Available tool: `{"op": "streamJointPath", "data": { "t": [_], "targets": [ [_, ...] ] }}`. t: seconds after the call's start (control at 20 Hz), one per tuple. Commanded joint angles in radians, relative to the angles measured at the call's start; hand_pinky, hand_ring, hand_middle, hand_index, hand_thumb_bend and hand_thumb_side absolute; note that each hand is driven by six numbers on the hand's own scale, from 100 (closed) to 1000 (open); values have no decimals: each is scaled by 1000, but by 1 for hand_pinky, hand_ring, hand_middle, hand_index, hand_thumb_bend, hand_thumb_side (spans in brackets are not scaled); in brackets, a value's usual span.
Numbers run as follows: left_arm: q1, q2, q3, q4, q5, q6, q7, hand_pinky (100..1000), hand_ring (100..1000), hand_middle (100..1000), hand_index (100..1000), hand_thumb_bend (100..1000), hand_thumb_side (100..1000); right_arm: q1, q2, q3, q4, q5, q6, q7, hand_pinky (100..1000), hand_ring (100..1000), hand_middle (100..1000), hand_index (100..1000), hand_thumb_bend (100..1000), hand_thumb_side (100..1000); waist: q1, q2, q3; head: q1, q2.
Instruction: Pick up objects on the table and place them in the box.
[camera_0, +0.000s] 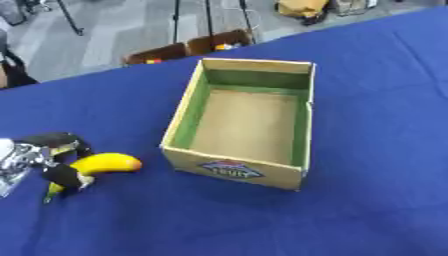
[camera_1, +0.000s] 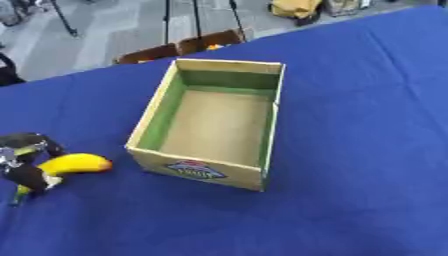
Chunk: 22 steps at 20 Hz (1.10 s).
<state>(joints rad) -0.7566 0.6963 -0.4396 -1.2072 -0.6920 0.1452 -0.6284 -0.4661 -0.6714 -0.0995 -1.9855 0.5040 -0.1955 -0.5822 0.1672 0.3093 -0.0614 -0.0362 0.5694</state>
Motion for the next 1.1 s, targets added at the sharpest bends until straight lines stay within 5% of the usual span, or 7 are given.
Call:
{"op": "streamJointPath", "data": {
  "t": [0.05,1.1],
  "targets": [
    [1,6,-4,13,-5,-1,15,100,136,615,747,128,381,-10,-13,-13,-14,-10,0,-5,718,868,842,911,100,1000,-7,-12,0,3,-9],
    [-9,47,-9,-78,-7,55,-42,100,156,575,718,100,442,0,-7,-17,-14,-15,6,-9,717,866,840,914,100,1000,-10,-29,13,-8,2]
  ]
}}
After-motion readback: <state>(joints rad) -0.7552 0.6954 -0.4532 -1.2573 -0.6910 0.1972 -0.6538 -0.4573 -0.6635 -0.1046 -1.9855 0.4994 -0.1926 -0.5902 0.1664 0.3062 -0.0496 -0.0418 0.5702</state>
